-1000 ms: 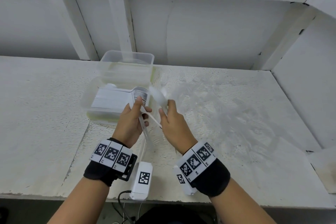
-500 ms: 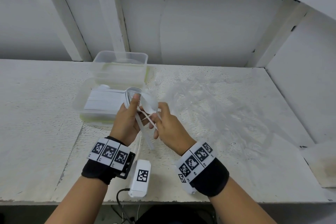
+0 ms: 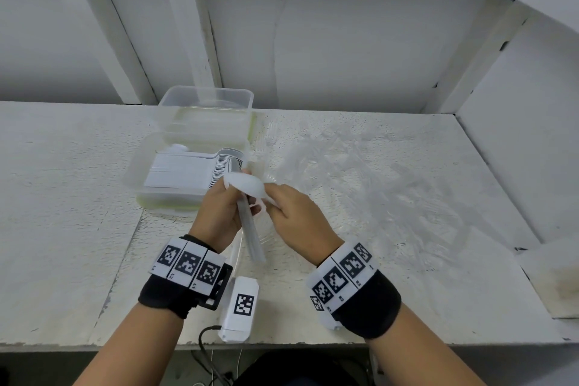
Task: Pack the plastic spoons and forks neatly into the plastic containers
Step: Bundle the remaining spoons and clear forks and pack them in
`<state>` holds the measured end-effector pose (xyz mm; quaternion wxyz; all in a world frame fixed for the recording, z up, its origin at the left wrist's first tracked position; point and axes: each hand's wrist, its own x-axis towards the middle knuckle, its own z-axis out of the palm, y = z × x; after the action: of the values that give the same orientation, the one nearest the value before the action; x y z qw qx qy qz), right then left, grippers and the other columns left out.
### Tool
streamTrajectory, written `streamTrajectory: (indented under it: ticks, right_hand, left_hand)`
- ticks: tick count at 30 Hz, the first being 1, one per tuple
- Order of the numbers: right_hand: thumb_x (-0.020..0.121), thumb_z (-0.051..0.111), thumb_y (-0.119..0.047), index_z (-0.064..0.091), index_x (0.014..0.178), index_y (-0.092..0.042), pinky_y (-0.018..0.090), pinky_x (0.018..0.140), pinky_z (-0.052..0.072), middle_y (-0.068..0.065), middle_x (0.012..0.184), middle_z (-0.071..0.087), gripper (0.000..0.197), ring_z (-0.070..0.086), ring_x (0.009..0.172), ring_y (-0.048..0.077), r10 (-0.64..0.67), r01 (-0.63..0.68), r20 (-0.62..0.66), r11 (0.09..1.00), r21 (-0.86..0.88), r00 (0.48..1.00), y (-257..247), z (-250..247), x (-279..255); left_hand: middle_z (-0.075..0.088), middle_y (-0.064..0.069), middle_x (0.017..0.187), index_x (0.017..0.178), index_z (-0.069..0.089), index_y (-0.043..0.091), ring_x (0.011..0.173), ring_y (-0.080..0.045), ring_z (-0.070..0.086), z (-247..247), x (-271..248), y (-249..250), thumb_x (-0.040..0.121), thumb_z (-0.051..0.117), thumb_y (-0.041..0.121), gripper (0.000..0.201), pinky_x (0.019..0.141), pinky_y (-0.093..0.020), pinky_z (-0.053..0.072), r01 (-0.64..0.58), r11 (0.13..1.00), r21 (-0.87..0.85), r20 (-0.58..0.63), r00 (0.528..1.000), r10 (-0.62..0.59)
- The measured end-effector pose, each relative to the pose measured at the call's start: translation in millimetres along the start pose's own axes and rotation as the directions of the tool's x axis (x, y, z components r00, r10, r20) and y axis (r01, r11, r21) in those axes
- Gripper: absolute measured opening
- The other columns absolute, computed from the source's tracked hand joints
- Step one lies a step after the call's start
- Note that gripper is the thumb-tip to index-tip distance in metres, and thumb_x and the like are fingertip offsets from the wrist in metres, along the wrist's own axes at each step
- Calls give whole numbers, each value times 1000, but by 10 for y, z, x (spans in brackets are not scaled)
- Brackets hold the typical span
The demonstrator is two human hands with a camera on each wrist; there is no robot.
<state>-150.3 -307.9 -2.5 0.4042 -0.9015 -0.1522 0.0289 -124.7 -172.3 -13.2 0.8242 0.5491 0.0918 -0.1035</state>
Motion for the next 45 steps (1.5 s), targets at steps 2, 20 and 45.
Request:
streamTrajectory:
  ticks: [2, 20, 45]
  right_hand:
    - [96, 45, -34, 46, 122, -21, 30, 59, 40, -5, 66, 50, 29, 49, 60, 14, 115, -108, -50, 987, 123, 992, 36, -12, -2]
    - [95, 50, -20, 65, 114, -21, 20, 75, 46, 4, 95, 59, 24, 56, 85, 14, 94, -44, -372, 989, 141, 924, -12, 261, 27]
    - [88, 63, -19, 57, 116, -17, 5, 69, 43, -1, 93, 65, 29, 58, 76, 4, -195, 198, 226, 980, 11, 954, -126, -325, 267]
  left_hand:
    - [44, 0, 67, 93, 53, 13, 54, -9, 46, 18, -8, 24, 95, 49, 22, 11, 53, -21, 46, 9, 1000, 7, 6, 1000, -9]
    - [64, -14, 105, 109, 51, 8, 92, -20, 66, 83, -43, -11, 91, 38, 49, 46, 75, -35, 57, 45, 991, -124, 92, 995, -33]
    - [49, -5, 62, 125, 29, 11, 50, -9, 48, -153, -177, 235, 85, 55, -2, 49, 52, -22, 44, -26, 780, 625, 248, 954, -167]
